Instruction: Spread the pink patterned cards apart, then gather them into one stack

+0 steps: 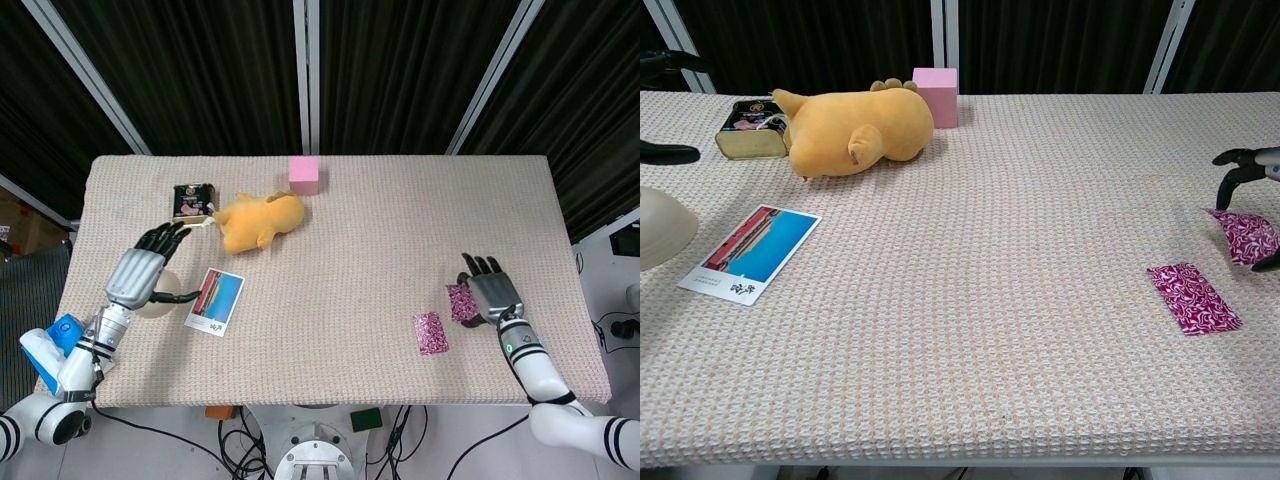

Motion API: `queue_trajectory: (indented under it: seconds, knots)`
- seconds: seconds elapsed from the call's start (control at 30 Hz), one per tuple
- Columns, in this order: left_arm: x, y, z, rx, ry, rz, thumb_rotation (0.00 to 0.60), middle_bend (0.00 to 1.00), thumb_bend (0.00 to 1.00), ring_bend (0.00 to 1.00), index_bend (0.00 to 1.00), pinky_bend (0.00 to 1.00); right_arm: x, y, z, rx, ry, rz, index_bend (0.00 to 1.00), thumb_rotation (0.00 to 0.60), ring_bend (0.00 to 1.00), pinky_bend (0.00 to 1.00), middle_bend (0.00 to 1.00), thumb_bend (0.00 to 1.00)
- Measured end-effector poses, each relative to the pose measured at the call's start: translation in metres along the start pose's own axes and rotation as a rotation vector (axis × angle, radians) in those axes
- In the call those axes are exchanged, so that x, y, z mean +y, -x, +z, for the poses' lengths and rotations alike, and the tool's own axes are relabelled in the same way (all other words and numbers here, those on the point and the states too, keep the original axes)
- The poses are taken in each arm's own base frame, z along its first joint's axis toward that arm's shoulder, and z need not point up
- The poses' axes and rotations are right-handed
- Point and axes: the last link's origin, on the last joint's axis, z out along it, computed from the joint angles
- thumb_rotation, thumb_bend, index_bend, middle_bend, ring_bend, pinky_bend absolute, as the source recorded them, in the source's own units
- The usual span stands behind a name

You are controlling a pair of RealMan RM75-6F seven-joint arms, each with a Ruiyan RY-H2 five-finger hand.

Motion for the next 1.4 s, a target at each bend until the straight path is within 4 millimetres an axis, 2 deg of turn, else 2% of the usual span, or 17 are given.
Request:
queue_trajectory:
  seconds: [0.27,0.57,0.7,0.97,1.4]
  knots:
    - [-0.002,-0.002,-0.003,0.009,-0.003,-0.004,0.220,0.02,0.04,0.00,0.05,0.12,-0.027,0.016,-0.020,-0.032,-0.099,-0.035,0.37,0.579,0.00,0.00,0.00,0.18]
    - [-0.006,-0.002,-0.007,0.015,-0.004,-0.008,0.221,0.02,0.04,0.00,0.05,0.12,-0.044,0.030,-0.017,-0.043,-0.123,-0.023,0.37,0.580,0.00,0.00,0.00,0.18]
    - [-0.008,-0.003,-0.008,0.017,-0.006,-0.009,0.221,0.02,0.04,0.00,0.05,0.12,-0.046,0.031,-0.016,-0.041,-0.120,-0.023,0.36,0.580,0.00,0.00,0.00,0.18]
    - [-0.009,-0.002,-0.008,0.017,-0.006,-0.013,0.219,0.02,0.04,0.00,0.05,0.12,-0.045,0.029,-0.018,-0.037,-0.113,-0.012,0.22,0.581,0.00,0.00,0.00,0.16]
    - [-0.008,-0.003,-0.009,0.021,-0.005,-0.012,0.217,0.02,0.04,0.00,0.05,0.12,-0.043,0.023,-0.023,-0.024,-0.115,0.004,0.21,0.580,0.00,0.00,0.00,0.15]
